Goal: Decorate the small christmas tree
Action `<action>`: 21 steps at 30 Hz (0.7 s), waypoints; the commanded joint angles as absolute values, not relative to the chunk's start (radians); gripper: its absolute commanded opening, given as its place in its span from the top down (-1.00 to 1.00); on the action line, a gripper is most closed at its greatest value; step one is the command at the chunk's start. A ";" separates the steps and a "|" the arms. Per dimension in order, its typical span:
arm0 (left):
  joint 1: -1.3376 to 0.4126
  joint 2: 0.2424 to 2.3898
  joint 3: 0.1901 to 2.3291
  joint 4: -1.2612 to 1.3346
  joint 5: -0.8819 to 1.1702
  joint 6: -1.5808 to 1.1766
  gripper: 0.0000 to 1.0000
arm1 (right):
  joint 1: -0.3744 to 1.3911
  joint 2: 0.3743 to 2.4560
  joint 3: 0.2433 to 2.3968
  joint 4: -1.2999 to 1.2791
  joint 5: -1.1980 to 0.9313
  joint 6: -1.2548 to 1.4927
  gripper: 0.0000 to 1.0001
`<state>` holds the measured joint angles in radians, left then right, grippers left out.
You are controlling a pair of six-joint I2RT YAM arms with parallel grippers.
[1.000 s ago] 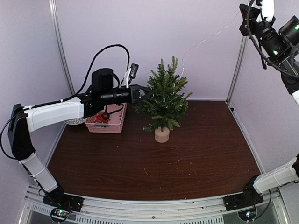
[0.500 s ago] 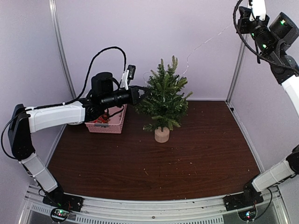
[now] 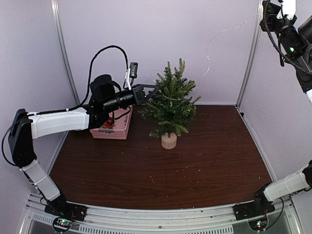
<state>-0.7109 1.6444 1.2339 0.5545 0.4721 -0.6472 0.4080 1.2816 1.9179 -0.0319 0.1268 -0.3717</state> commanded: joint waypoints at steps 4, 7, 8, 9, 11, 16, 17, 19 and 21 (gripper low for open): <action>-0.700 1.660 1.211 0.637 0.479 -0.657 1.00 | 0.398 1.260 1.898 -0.004 0.116 -0.365 1.00; -0.701 1.664 1.205 0.628 0.486 -0.639 1.00 | 0.394 1.257 1.854 -0.003 0.119 -0.360 1.00; -0.701 1.663 1.202 0.624 0.484 -0.631 1.00 | 0.392 1.256 1.842 -0.003 0.120 -0.358 1.00; -0.701 1.659 1.196 0.620 0.478 -0.624 1.00 | 0.391 1.253 1.827 -0.003 0.123 -0.356 1.00; -0.701 1.652 1.179 0.615 0.464 -0.614 1.00 | 0.390 1.233 1.781 0.036 0.133 -0.355 1.00; -0.702 1.662 1.147 0.630 0.450 -0.617 1.00 | 0.382 1.219 1.729 0.054 0.165 -0.375 1.00; -0.702 1.664 1.140 0.634 0.445 -0.618 1.00 | 0.382 1.221 1.725 0.056 0.170 -0.382 1.00; -0.703 1.667 1.134 0.637 0.431 -0.615 1.00 | 0.379 1.229 1.719 0.060 0.179 -0.396 1.00; -0.703 1.671 1.134 0.637 0.424 -0.606 1.00 | 0.376 1.238 1.717 0.064 0.194 -0.410 1.00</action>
